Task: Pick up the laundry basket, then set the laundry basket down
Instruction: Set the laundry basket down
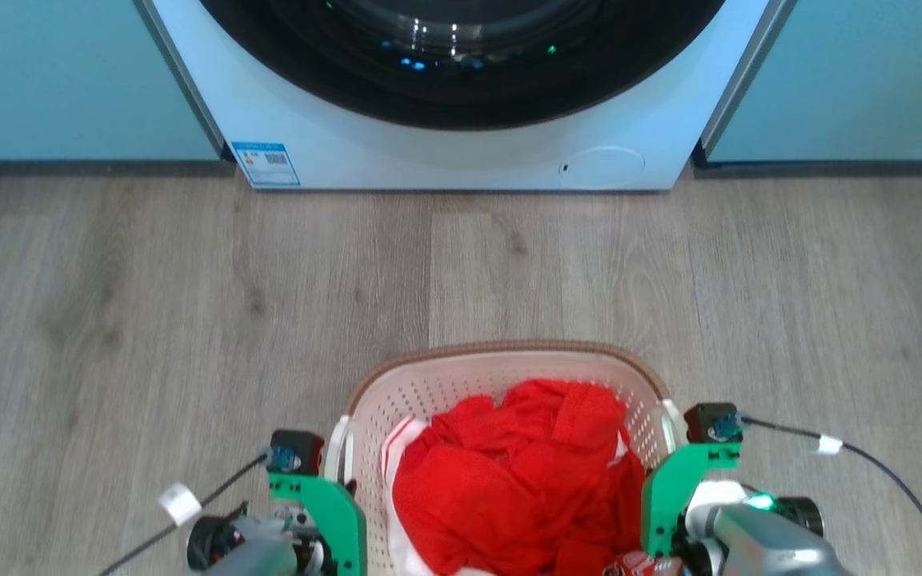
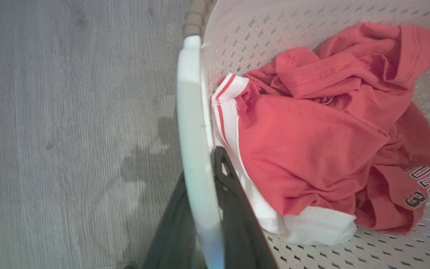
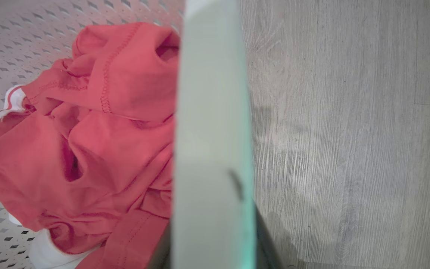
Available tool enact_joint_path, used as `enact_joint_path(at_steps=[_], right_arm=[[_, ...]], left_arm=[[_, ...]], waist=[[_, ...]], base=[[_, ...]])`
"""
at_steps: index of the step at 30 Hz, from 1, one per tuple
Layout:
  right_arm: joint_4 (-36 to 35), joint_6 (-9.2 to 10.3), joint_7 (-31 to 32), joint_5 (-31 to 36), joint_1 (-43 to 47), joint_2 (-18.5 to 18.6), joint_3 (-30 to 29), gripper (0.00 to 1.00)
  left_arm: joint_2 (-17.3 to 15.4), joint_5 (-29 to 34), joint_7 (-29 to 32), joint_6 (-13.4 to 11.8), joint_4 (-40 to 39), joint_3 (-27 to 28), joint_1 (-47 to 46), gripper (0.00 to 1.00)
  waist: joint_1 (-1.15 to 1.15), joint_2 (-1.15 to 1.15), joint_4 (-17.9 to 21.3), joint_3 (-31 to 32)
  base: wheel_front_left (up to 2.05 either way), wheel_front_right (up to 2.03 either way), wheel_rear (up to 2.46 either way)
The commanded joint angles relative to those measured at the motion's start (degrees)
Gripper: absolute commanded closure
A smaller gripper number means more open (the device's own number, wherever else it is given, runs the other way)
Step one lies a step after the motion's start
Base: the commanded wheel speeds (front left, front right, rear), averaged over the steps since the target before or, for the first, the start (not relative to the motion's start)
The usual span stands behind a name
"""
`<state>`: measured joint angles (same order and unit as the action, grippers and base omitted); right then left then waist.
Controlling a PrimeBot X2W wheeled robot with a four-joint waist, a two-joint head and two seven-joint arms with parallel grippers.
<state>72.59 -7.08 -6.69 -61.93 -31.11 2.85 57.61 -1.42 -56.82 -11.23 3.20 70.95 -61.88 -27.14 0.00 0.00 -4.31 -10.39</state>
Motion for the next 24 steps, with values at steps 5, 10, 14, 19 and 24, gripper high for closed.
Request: enact_joint_path(at_steps=[5, 10, 14, 19, 24], right_arm=[[0.0, -0.41, -1.5, 0.0, -3.6, 0.0, 1.4, 1.00], [0.5, -0.41, -2.5, 0.1, -8.3, 0.0, 1.4, 1.00], [1.0, -0.41, -3.4, 0.7, -12.9, 0.0, 1.2, 1.00], [1.3, -0.41, -4.8, 1.9, -18.0, 0.0, 0.3, 1.00], [1.3, -0.41, -5.4, 4.2, -21.1, 1.5, -2.5, 1.00]], left_arm=[[-1.5, 0.2, -1.5, -0.3, 0.4, 0.8, -6.1, 1.00], [-1.5, 0.7, -2.4, -0.6, 0.4, 0.8, -10.8, 1.00], [-1.5, 1.2, -3.1, -0.9, 0.1, 1.0, -15.1, 1.00], [-1.5, 2.0, -3.6, -1.5, -0.6, 1.5, -20.0, 1.00], [-1.5, 3.1, -3.7, -2.3, -2.2, 2.6, -24.3, 1.00]], waist=[[0.00, 0.00, 0.1, -4.6], [0.00, 0.00, 0.0, -10.7], [0.00, 0.00, -0.2, -16.0], [0.00, 0.00, -0.6, -22.5], [0.00, 0.00, -1.3, -28.0]], base=[[0.00, 0.00, 0.00], [0.00, 0.00, 0.00], [0.00, 0.00, 0.00], [0.00, 0.00, 0.00], [0.00, 0.00, 0.00]])
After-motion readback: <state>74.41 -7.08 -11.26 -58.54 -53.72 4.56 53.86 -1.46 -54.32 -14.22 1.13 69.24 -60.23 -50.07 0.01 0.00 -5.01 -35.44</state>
